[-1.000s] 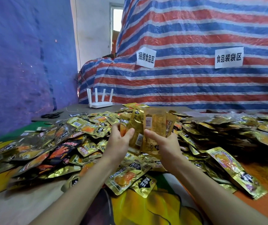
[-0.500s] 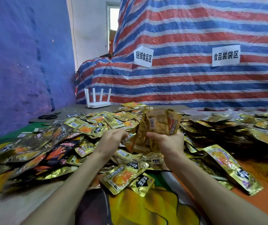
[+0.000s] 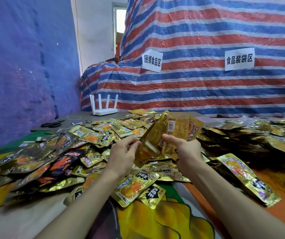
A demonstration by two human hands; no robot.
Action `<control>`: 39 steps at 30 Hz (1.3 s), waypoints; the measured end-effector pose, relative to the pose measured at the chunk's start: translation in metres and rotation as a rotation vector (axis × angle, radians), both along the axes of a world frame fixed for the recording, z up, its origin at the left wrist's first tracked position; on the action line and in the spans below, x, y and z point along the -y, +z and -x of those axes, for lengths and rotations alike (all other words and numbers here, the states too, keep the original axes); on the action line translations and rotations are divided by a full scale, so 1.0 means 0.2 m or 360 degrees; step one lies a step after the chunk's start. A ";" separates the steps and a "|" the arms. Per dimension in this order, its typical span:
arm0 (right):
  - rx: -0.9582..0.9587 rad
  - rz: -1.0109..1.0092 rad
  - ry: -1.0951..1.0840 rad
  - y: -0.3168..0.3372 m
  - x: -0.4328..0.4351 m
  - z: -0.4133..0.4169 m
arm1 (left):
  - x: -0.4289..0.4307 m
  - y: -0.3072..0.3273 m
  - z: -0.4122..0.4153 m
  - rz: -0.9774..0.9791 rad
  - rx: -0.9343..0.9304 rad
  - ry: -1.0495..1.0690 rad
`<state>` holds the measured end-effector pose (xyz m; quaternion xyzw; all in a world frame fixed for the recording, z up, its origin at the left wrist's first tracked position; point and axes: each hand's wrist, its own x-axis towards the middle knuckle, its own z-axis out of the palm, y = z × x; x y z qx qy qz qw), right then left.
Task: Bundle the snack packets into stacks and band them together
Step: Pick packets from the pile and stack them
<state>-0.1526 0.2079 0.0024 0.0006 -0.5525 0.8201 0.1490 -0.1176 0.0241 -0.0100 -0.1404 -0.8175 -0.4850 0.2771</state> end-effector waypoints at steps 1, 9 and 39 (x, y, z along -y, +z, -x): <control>0.0005 0.0035 0.0022 0.00 0.00 0.00 | -0.01 0.00 0.00 -0.0094 0.0018 -0.0066; -0.0246 -0.0438 0.0154 -0.03 0.01 -0.02 | -0.06 -0.02 0.01 -0.0864 0.0604 -0.0474; -0.0251 -0.0400 0.0409 -0.04 0.05 -0.06 | -0.12 -0.02 0.00 -0.0599 0.0646 -0.0305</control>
